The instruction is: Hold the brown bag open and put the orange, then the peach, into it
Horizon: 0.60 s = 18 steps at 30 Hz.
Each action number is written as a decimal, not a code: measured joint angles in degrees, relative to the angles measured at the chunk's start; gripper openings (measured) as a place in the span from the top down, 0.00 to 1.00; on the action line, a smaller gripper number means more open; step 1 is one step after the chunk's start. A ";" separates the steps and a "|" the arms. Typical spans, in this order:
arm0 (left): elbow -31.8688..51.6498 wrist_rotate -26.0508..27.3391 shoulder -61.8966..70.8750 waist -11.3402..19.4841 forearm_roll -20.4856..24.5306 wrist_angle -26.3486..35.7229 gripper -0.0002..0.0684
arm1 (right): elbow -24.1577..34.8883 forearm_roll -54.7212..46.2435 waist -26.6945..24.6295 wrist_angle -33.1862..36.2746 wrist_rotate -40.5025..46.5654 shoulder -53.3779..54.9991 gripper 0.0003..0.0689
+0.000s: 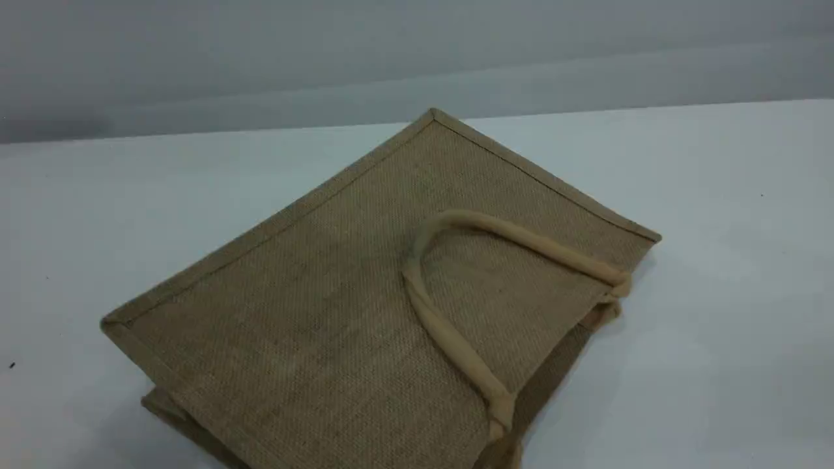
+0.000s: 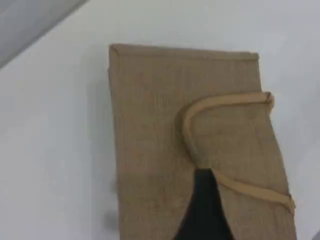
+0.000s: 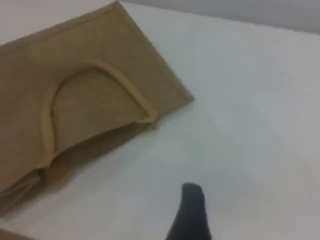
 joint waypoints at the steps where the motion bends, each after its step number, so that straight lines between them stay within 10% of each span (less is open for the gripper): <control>1: 0.07 -0.84 -0.82 -1.01 0.70 -0.09 0.29 | 0.86 0.25 0.00 -0.23 0.08 0.06 0.24; 18: 34.55 -7.67 -32.38 -4.92 4.33 -0.27 0.29 | 1.11 0.30 0.00 0.24 0.08 0.10 0.24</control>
